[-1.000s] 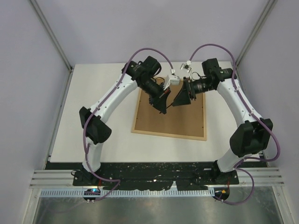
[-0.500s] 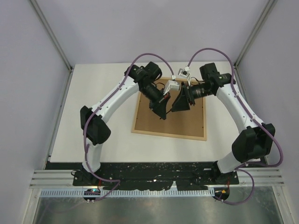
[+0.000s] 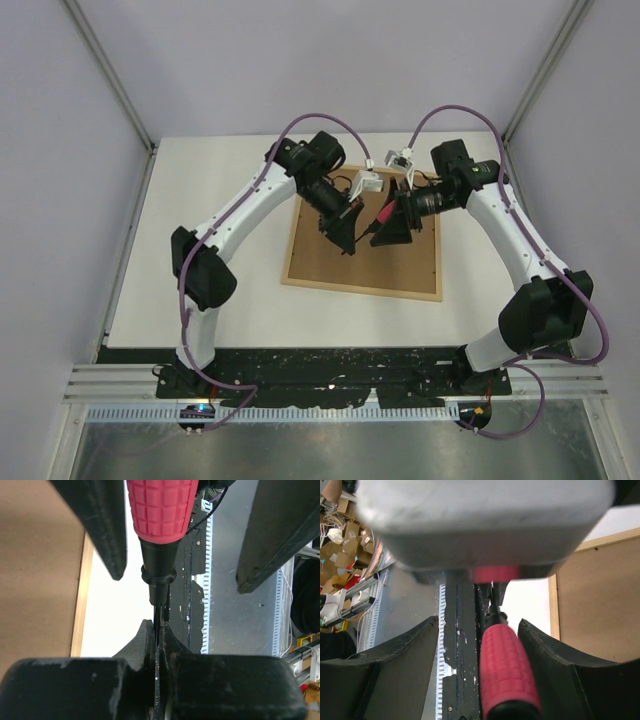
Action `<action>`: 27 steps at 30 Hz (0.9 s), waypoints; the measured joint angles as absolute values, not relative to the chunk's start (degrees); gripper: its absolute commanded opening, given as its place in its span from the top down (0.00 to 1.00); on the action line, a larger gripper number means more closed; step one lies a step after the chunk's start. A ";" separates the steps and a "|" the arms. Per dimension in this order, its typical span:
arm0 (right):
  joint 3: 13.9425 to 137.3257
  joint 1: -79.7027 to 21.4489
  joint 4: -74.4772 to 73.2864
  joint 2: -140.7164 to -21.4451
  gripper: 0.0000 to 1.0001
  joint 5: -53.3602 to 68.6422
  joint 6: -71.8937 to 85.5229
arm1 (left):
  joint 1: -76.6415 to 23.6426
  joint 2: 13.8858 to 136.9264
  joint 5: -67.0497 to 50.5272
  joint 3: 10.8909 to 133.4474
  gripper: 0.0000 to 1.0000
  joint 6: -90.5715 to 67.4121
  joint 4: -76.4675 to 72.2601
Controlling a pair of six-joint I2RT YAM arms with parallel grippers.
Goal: Take the photo out of the frame
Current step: Adjust the screwdriver.
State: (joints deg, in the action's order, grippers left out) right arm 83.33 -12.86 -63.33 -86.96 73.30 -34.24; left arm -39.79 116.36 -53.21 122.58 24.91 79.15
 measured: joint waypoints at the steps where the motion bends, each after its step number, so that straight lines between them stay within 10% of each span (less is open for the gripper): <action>1: 83.33 -12.78 -63.61 -86.91 0.31 73.63 -34.54 | -39.57 116.36 -52.86 122.58 1.00 24.51 79.05; 27: 72.58 -13.43 -38.89 -81.95 0.34 72.60 -18.87 | -38.79 116.36 -52.60 122.43 1.00 22.68 78.39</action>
State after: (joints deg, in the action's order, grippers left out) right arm 72.58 -13.43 -38.89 -81.95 72.60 -18.87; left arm -38.79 116.36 -52.60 122.43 22.68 78.39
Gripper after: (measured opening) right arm 0.673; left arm 0.026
